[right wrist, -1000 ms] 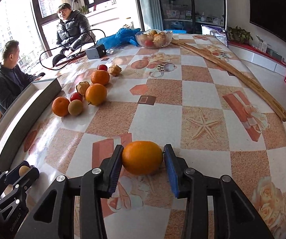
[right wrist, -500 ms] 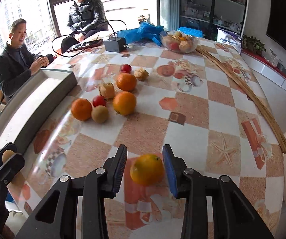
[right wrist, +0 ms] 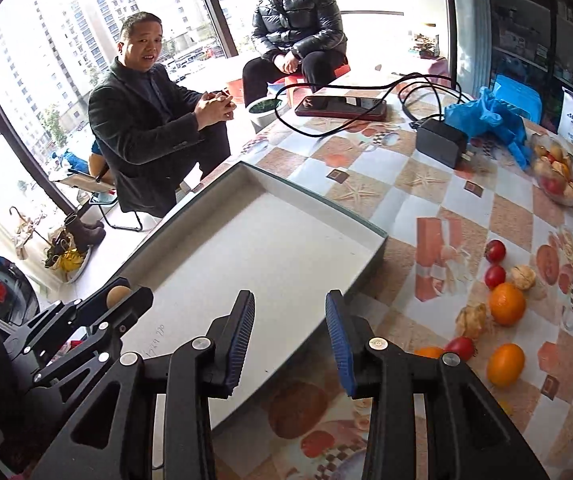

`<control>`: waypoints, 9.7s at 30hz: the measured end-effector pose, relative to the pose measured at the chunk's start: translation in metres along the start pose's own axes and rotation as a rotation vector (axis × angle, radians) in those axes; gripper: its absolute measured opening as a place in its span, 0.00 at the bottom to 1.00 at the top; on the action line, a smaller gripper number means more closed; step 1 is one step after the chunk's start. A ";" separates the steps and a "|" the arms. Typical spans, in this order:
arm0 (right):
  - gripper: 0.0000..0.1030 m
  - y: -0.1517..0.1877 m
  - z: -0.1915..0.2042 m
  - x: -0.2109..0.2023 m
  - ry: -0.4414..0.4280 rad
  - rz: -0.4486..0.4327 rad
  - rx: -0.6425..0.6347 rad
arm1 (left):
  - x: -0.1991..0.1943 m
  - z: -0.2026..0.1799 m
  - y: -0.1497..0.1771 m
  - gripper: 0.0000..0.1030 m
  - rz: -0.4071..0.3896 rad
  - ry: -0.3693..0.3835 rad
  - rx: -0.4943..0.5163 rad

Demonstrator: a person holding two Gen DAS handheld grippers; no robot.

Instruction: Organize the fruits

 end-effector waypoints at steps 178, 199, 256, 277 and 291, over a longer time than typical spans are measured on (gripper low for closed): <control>0.36 0.144 -0.202 -0.143 0.519 -0.173 0.175 | -0.029 -0.209 0.103 0.38 -0.061 0.222 0.215; 0.36 0.143 -0.202 -0.142 0.520 -0.173 0.176 | -0.030 -0.211 0.102 0.38 -0.060 0.225 0.209; 0.36 0.143 -0.202 -0.144 0.516 -0.182 0.194 | -0.028 -0.209 0.103 0.38 -0.045 0.244 0.200; 0.36 0.143 -0.203 -0.144 0.519 -0.180 0.190 | -0.028 -0.208 0.103 0.38 -0.051 0.238 0.205; 0.36 0.140 -0.202 -0.140 0.481 -0.137 0.188 | -0.032 -0.207 0.100 0.37 0.044 0.289 0.184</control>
Point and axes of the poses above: each gripper's, at about its wrist camera, not at the fingertips, and x roughly the way its jaws point, z to its left, y to its underside, the point moved 8 cm from there along x, roughly the way its jaws point, and after that the axes turned 15 degrees about -z, right-handed, at the moved point
